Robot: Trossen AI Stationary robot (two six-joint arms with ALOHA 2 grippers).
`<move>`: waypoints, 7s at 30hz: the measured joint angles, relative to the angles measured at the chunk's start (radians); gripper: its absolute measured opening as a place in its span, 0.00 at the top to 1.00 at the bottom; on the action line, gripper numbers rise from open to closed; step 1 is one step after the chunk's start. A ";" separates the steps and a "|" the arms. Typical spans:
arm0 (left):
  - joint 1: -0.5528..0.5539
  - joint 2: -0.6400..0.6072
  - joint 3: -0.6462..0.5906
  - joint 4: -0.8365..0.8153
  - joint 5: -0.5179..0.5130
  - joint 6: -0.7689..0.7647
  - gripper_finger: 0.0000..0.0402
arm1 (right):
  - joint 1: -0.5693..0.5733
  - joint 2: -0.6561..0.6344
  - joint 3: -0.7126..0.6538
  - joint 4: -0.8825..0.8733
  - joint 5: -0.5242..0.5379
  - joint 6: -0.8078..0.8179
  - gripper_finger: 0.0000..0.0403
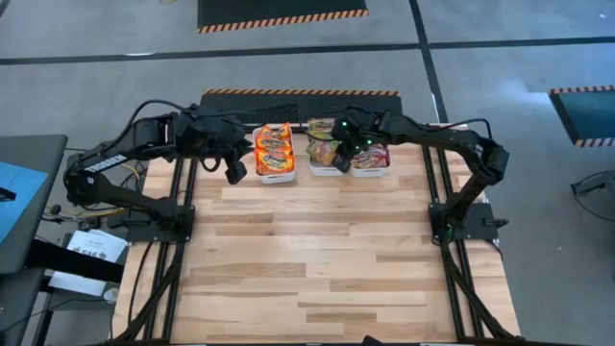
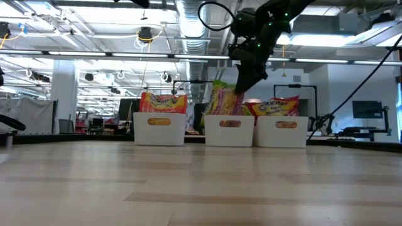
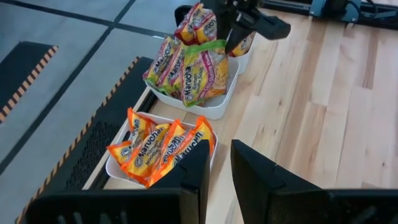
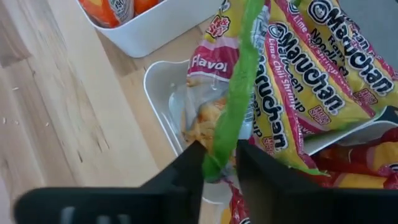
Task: Sort Maruchan noodles
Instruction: Put the green noodle pack into the center white bin
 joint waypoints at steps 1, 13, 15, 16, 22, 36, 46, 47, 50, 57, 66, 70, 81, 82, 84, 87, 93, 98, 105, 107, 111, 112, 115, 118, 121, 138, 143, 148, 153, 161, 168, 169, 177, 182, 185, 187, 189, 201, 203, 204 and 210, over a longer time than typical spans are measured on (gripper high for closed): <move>0.000 0.000 0.000 -0.006 0.000 0.000 0.87 | 0.000 0.000 0.000 -0.001 0.000 0.001 0.69; 0.000 0.000 0.000 -0.023 0.000 0.019 0.87 | -0.011 -0.027 0.032 -0.145 -0.005 0.124 0.40; 0.000 0.000 0.000 -0.023 0.000 0.018 0.87 | -0.011 -0.027 0.062 -0.184 -0.006 0.122 0.39; 0.000 0.000 0.000 -0.023 0.000 0.015 0.87 | -0.011 -0.027 0.076 -0.188 -0.006 0.111 0.39; 0.000 0.000 0.000 -0.023 0.001 0.013 0.87 | -0.021 -0.020 0.138 -0.100 -0.006 -0.003 0.39; 0.000 0.000 0.000 -0.023 0.004 0.001 0.87 | -0.161 -0.016 0.200 0.132 -0.108 -0.051 0.39; 0.000 0.019 0.000 -0.022 0.003 0.009 0.87 | -0.179 0.061 0.403 0.091 -0.161 -0.041 0.39; 0.000 0.025 0.000 -0.024 0.004 0.009 0.87 | -0.180 0.093 0.430 0.064 -0.161 -0.038 0.39; 0.000 0.034 0.000 -0.032 0.005 0.008 0.87 | -0.167 0.175 0.521 -0.057 -0.159 -0.034 0.39; 0.000 0.042 -0.001 -0.071 0.005 0.001 0.87 | -0.124 0.311 0.687 -0.313 -0.160 -0.062 0.39; 0.001 0.037 -0.001 -0.074 0.004 -0.047 0.87 | -0.106 0.394 0.711 -0.503 -0.162 -0.087 0.39; 0.002 0.036 -0.001 -0.074 0.000 -0.021 0.87 | -0.095 0.392 0.710 -0.526 -0.164 -0.087 0.39; 0.002 0.036 -0.001 -0.073 -0.014 -0.008 0.87 | -0.081 0.392 0.637 -0.489 -0.140 -0.079 0.39; 0.002 0.036 -0.001 -0.073 -0.014 -0.008 0.87 | -0.082 0.392 0.630 -0.492 -0.131 -0.080 0.39; 0.002 0.036 -0.001 -0.073 -0.014 -0.008 0.87 | -0.082 0.392 0.614 -0.489 -0.126 -0.080 0.39; 0.002 0.036 -0.001 -0.074 -0.014 -0.017 0.87 | -0.082 0.393 0.598 -0.493 -0.125 -0.079 0.39; 0.002 0.036 -0.001 -0.074 -0.014 -0.014 0.87 | -0.080 0.394 0.599 -0.510 -0.122 -0.079 0.47; 0.002 0.036 -0.001 -0.075 -0.014 -0.016 0.87 | -0.070 0.428 0.598 -0.526 -0.109 -0.076 0.61; 0.002 0.036 0.000 -0.096 -0.014 -0.016 0.87 | -0.054 0.437 0.601 -0.535 -0.098 -0.076 0.74; 0.002 0.036 0.000 -0.096 -0.014 -0.017 0.87 | -0.055 0.437 0.610 -0.547 -0.093 -0.077 0.80; 0.002 0.036 0.000 -0.096 -0.013 -0.018 0.87 | -0.055 0.438 0.637 -0.565 -0.077 -0.079 0.92; 0.002 0.036 0.000 -0.096 -0.013 -0.018 0.87 | -0.055 0.438 0.646 -0.568 -0.071 -0.080 0.95; 0.002 0.036 0.000 -0.096 -0.013 -0.018 0.87 | -0.055 0.439 0.691 -0.583 -0.050 -0.079 0.97; 0.002 0.036 0.000 -0.096 -0.014 -0.018 0.87 | -0.056 0.439 0.745 -0.623 -0.040 -0.077 0.96; 0.002 0.036 0.000 -0.098 -0.013 -0.018 0.87 | -0.056 0.439 0.796 -0.662 0.002 -0.065 0.97; 0.002 0.036 0.000 -0.125 -0.014 -0.042 0.87 | 0.002 0.445 0.834 -0.593 0.023 0.026 0.97; 0.002 0.036 0.000 -0.125 -0.013 -0.041 0.87 | 0.010 0.463 0.833 -0.616 0.053 0.027 0.97; 0.002 0.036 0.000 -0.126 -0.013 -0.037 0.87 | 0.005 0.507 0.833 -0.642 0.059 0.038 0.96; 0.002 0.036 0.000 -0.153 -0.013 -0.038 0.87 | 0.006 0.546 0.834 -0.663 0.076 0.031 0.94; 0.002 0.036 0.000 -0.164 -0.013 -0.042 0.87 | 0.010 0.570 0.832 -0.749 0.108 -0.027 0.83; 0.002 0.036 0.000 -0.164 -0.013 -0.042 0.87 | 0.010 0.570 0.833 -0.742 0.108 -0.058 0.73; 0.002 0.036 0.000 -0.164 -0.013 -0.042 0.87 | 0.010 0.570 0.833 -0.742 0.108 -0.059 0.71; 0.002 0.036 0.000 -0.160 -0.013 -0.042 0.87 | 0.007 0.567 0.892 -0.805 0.104 -0.050 0.54; 0.002 0.036 0.000 -0.160 -0.014 -0.042 0.87 | 0.003 0.564 0.995 -0.904 0.100 0.024 0.50; 0.002 0.036 0.000 -0.160 -0.013 -0.042 0.87 | 0.005 0.551 1.000 -0.901 -0.012 0.092 0.51; 0.002 0.036 0.000 -0.160 -0.013 -0.042 0.87 | 0.018 0.540 1.001 -0.902 -0.089 0.106 0.51; 0.002 0.036 0.000 -0.160 -0.013 -0.043 0.87 | 0.034 0.538 1.002 -0.901 -0.105 0.112 0.53; 0.002 0.036 0.000 -0.161 -0.013 -0.051 0.87 | 0.041 0.541 0.827 -0.882 -0.054 0.127 0.56; 0.002 0.036 0.000 -0.161 -0.013 -0.051 0.87 | 0.033 0.541 0.785 -0.848 -0.051 0.131 0.56; 0.002 0.036 0.000 -0.161 -0.013 -0.051 0.87 | 0.028 0.541 0.765 -0.828 -0.047 0.131 0.56; 0.002 0.036 0.000 -0.161 -0.013 -0.050 0.87 | 0.023 0.541 0.681 -0.758 -0.016 0.132 0.56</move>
